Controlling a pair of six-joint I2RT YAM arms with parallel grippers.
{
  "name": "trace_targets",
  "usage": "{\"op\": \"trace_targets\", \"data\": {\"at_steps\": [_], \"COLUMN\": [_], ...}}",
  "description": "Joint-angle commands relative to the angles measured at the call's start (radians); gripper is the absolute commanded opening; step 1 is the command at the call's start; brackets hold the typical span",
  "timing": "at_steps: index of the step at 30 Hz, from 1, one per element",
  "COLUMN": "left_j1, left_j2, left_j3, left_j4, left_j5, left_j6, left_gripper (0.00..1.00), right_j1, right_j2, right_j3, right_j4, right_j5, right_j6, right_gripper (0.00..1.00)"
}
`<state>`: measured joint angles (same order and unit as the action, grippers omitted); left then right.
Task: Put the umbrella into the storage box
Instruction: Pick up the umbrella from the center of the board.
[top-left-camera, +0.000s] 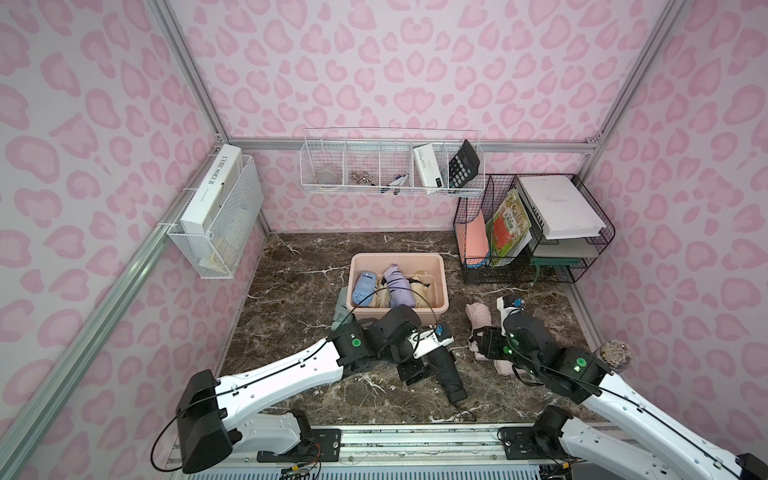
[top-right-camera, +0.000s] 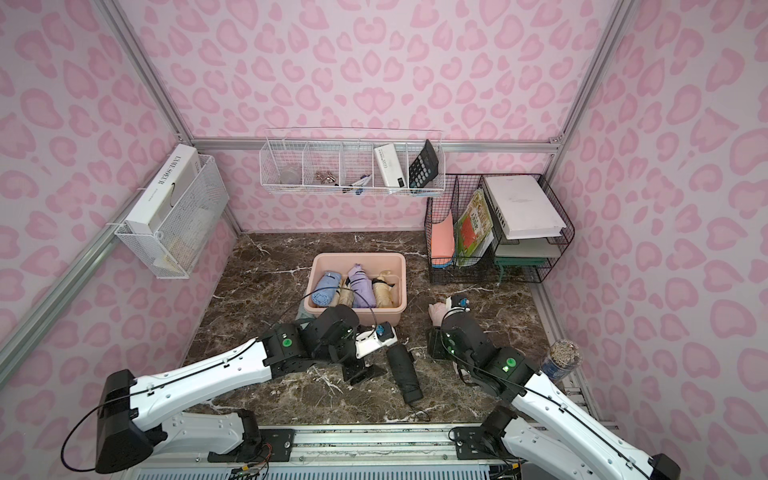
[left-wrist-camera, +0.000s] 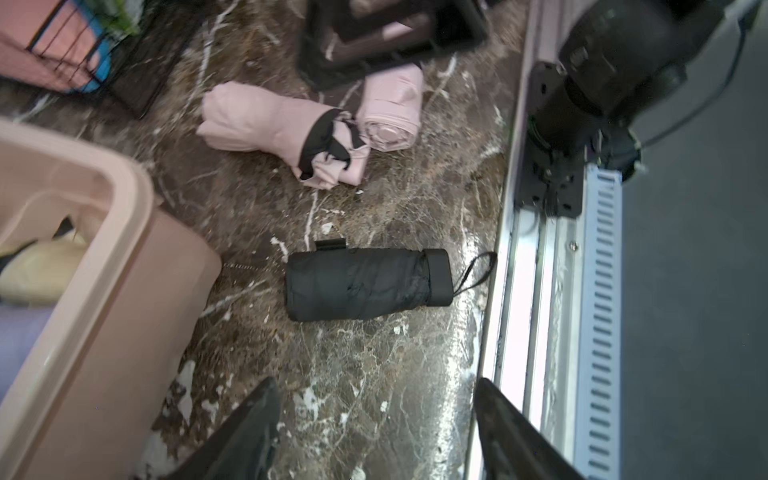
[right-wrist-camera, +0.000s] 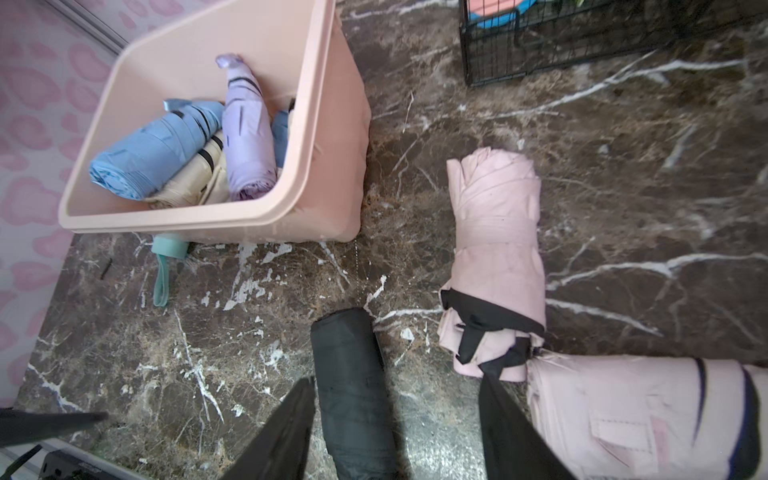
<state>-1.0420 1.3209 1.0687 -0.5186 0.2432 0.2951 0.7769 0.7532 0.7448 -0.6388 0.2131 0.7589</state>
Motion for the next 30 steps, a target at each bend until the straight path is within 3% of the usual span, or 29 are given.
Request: {"op": "trace_targets", "data": {"at_steps": [1,6,11,21,30], "left_j1": [-0.014,-0.031,-0.033,-0.039,-0.045], "left_j2": [0.087,0.224,0.327,0.506,0.619], "left_j3": [0.068,0.114,0.145,0.238,0.281], "left_j4": [-0.139,-0.181,-0.157,-0.046,-0.083], "left_j5": [0.108,0.054,0.015,-0.051,-0.088], "left_j6": [0.438,0.724,0.903,0.951,0.956], "left_gripper": [0.79,0.83,0.85,0.88,0.89], "right_j1": [-0.017,-0.021,-0.021,-0.021,-0.027], "right_j2": [-0.022,-0.047,-0.077,-0.077,-0.06], "right_j3": [0.034,0.052,0.042,0.063,0.07], "right_j4": [-0.071,-0.078,-0.081,-0.1,-0.081], "right_j5": [0.01,0.022,0.034,0.029,-0.015], "right_j6": [-0.052,-0.029,0.0,-0.032,-0.068], "right_gripper": [0.57,0.57,0.57,0.56,0.56]}}
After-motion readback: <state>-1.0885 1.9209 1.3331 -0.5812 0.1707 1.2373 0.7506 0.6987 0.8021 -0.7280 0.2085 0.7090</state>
